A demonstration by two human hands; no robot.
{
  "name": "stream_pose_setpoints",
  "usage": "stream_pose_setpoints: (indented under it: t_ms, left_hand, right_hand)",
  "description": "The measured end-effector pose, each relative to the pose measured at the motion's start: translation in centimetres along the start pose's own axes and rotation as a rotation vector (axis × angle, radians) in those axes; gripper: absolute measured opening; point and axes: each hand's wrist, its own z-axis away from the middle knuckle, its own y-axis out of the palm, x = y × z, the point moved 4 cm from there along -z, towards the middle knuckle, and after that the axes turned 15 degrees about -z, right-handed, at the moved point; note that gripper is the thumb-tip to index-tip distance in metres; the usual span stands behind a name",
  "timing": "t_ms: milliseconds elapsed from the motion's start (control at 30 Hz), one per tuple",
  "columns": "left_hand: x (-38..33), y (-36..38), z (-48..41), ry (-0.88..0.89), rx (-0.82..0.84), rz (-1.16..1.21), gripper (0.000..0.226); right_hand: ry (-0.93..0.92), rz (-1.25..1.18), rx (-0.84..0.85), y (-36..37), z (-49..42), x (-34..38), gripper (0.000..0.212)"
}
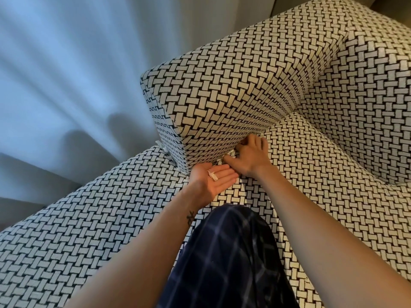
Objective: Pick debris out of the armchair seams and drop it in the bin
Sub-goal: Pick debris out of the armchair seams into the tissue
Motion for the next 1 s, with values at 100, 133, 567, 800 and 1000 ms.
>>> stream_pose_setpoints:
  t_ms: [100, 133, 567, 800, 1000]
  left_hand:
    - [0.0, 0.1, 0.2, 0.002, 0.004, -0.001, 0.053]
    - [-0.1, 0.2, 0.2, 0.004, 0.004, -0.002, 0.053]
    - [0.0, 0.3, 0.4, 0.003, -0.019, 0.002, 0.055]
    - [0.0, 0.3, 0.3, -0.006, -0.036, 0.008, 0.054]
    - [0.3, 0.1, 0.3, 0.016, -0.02, -0.002, 0.052]
  right_hand:
    - [0.054, -0.016, -0.018, 0.3, -0.6, 0.1, 0.072]
    - [0.062, -0.029, -0.023, 0.3, -0.8, 0.0, 0.072]
    - [-0.049, -0.251, -0.229, 0.4, -0.2, -0.8, 0.047]
    - [0.109, -0.05, 0.079, -0.4, -0.7, 0.4, 0.068]
    - [-0.029, -0.186, -0.133, 0.7, 0.1, -0.4, 0.049]
